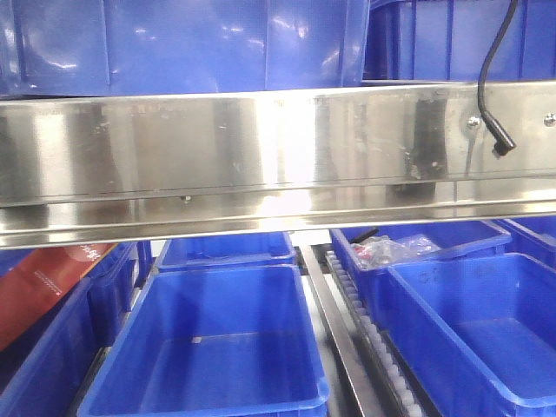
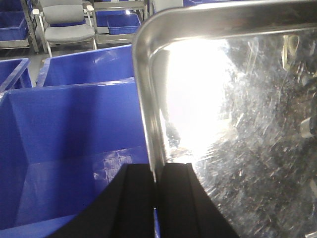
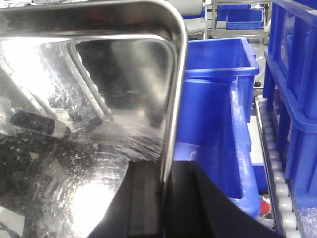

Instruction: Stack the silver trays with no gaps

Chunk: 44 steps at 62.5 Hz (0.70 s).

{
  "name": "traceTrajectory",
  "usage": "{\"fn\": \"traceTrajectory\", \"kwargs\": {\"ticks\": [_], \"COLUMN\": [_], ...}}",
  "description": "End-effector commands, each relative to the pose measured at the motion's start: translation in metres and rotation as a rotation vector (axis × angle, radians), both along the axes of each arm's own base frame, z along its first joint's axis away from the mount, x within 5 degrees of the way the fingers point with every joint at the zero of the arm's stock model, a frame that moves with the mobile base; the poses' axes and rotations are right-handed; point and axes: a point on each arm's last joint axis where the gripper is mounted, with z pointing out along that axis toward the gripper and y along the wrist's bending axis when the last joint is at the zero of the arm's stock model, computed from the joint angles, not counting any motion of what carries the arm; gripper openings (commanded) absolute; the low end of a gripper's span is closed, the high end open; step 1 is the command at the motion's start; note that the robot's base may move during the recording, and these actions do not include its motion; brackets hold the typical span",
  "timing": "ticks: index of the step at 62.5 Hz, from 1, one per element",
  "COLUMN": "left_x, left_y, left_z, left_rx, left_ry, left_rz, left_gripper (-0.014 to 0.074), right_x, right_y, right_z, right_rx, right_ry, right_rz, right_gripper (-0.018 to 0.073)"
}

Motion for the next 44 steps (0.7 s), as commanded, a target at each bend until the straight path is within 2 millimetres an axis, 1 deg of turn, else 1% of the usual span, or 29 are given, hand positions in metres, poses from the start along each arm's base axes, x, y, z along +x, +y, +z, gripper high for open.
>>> {"fn": "traceTrajectory", "kwargs": {"ticks": [1,44], "left_x": [-0.0079,-0.0079], "left_y": [-0.0053,-0.0053], "left_z": [0.0158,0.0158], "left_rx": [-0.033,-0.033], "left_ry": [-0.087,-0.087], "left_rz": [-0.049,-0.049], "left_gripper": [-0.0016,-0.0016], "right_x": [-0.0064,-0.0064], "right_y": [0.0044,0.0044], "right_z": [0.0161,0.0164], "right_rx": [0.034,0.035], "right_ry": [-0.089,-0.092], "right_rz": [0.02,0.02], "right_gripper": [-0.0081,-0.0081]}}
